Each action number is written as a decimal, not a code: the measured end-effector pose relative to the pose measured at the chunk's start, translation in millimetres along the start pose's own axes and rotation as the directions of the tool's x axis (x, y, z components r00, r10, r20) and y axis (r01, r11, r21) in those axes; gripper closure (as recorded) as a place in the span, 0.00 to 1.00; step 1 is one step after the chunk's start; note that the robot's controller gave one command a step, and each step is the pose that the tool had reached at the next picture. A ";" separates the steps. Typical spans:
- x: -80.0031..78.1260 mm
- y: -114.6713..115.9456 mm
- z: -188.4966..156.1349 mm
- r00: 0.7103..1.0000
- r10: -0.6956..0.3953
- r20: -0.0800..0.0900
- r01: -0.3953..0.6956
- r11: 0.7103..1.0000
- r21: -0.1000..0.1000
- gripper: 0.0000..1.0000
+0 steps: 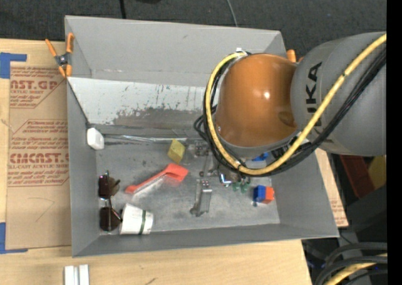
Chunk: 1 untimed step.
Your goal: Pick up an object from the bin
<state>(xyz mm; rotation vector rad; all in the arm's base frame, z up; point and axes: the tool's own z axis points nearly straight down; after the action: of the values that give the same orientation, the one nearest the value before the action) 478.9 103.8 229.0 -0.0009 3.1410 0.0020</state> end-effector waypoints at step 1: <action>-20.4 15.1 45.2 0.999 -0.048 0.006 0.048 0.999 0.000 0.00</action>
Offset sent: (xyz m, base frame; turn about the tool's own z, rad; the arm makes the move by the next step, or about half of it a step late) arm 0.0325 0.0238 -0.1321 -0.1868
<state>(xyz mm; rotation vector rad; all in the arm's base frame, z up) 499.3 119.0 183.8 -0.0759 3.1342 0.0027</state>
